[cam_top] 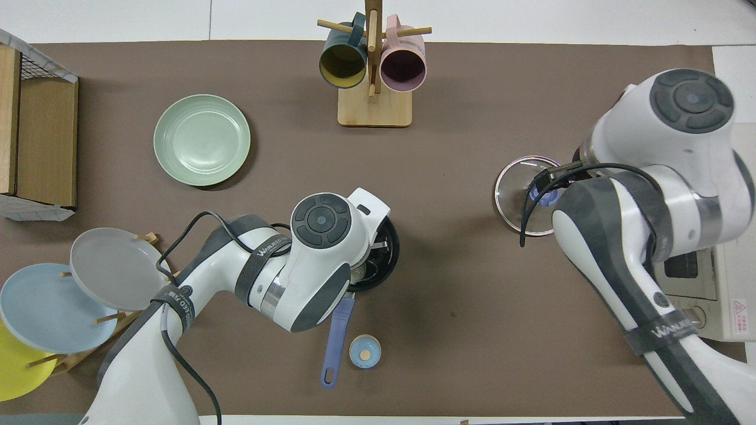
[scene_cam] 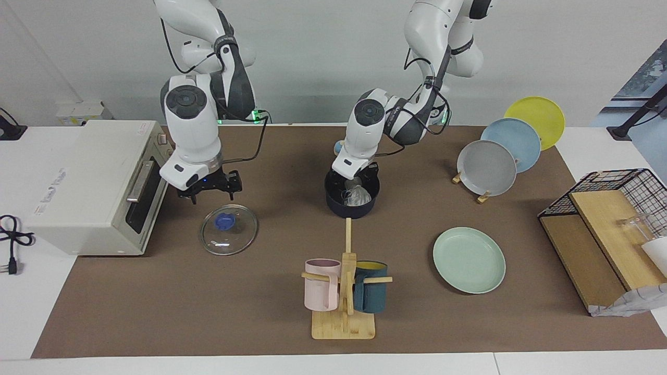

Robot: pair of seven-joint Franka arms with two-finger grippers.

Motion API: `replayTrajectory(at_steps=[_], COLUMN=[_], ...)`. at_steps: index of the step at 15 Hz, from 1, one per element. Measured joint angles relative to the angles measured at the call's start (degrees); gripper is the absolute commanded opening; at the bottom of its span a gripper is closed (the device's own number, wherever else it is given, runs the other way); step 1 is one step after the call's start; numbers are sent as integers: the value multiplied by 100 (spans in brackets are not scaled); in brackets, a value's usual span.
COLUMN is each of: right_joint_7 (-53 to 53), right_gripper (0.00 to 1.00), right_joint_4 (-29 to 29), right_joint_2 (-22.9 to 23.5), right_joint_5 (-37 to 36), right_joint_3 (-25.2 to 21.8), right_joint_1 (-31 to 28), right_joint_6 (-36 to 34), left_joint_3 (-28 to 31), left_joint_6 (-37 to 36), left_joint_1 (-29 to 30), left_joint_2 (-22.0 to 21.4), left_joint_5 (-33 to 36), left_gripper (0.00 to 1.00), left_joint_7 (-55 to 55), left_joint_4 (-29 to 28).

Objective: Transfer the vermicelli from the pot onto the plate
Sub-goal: 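Lift the vermicelli out of the saucepan with the left gripper, then carry the vermicelli to the green plate and release with the left gripper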

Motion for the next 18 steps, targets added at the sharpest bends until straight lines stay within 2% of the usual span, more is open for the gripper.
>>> replayTrajectory(at_steps=[7,10,15,18], right_joint_7=[-27,-241,-276,-277], right_gripper=[100,100,100,100], right_joint_4=[1259,1247,1209,1199], right_joint_2=[-418,-544,-545,-564], right_joint_5=[363,449,464,464], right_joint_3=[0,0,-6,-110], right_joint_1=[-348,-606,-636,-606], right_joint_6=[-2055,-2243,-2249,-2253], left_joint_3=[91,125,145,168], left_joint_6=[-6,-428,-1980,-2663], left_joint_1=[26,162,553,1036], left_joint_2=[-31,-133,-510,-604], left_joint_5=[0,0,0,-75], left_gripper=[0,0,0,0], left_joint_7=[15,27,66,366], left_joint_4=[56,389,1455,2143])
